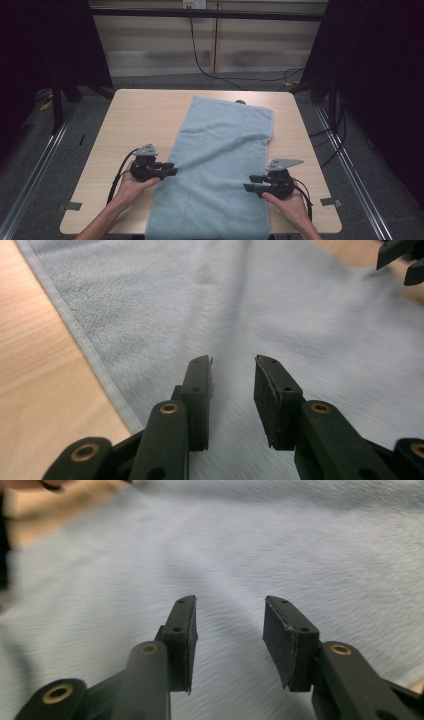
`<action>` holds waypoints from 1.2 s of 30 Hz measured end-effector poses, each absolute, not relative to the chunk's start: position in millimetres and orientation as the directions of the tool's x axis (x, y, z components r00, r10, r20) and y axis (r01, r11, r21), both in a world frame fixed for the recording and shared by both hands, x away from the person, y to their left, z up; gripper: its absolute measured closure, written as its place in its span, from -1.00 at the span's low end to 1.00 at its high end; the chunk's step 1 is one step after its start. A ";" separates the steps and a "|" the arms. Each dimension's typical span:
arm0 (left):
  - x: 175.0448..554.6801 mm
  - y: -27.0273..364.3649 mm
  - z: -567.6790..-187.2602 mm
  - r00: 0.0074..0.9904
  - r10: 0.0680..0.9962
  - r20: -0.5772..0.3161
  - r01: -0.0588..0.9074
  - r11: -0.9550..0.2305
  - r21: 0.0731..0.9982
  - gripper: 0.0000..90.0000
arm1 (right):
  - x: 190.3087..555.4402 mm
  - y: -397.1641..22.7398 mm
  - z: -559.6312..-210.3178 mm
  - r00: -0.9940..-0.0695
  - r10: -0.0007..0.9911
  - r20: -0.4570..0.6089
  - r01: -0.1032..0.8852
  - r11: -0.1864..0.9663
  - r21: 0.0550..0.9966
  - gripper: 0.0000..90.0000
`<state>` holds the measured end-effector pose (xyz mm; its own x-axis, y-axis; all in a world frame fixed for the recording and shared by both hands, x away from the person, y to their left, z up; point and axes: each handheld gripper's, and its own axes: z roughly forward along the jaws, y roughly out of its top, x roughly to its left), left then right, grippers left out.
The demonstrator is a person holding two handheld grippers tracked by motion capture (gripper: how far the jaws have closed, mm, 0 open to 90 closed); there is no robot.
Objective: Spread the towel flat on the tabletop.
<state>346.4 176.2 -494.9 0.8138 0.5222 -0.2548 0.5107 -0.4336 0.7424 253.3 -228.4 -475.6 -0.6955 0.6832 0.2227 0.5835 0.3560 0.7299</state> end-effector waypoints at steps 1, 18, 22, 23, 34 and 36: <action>351.1 172.0 -499.1 0.801 0.551 -0.234 0.517 -0.442 0.733 0.50 | 260.0 -226.4 -480.1 -0.689 0.693 0.213 0.590 0.365 0.720 0.26; 315.4 217.3 -507.9 0.781 0.603 -0.160 0.491 -0.436 0.754 0.84 | 288.6 -195.2 -501.8 -0.678 0.732 0.070 0.549 0.440 0.710 0.54; 295.8 220.0 -506.6 0.797 0.583 -0.156 0.480 -0.455 0.750 0.91 | 273.3 -190.2 -502.2 -0.705 0.705 0.077 0.532 0.453 0.715 0.89; 291.4 220.2 -506.1 0.797 0.581 -0.163 0.485 -0.456 0.746 0.91 | 269.5 -190.0 -501.4 -0.708 0.701 0.081 0.535 0.459 0.709 0.91; 233.9 218.1 -500.3 0.850 0.463 -0.252 0.491 -0.520 0.699 0.91 | 194.5 -201.1 -497.0 -0.776 0.609 0.167 0.535 0.495 0.685 0.95; 226.0 217.8 -498.0 0.859 0.451 -0.240 0.477 -0.539 0.694 0.91 | 183.6 -201.2 -495.8 -0.785 0.591 0.184 0.538 0.504 0.676 0.95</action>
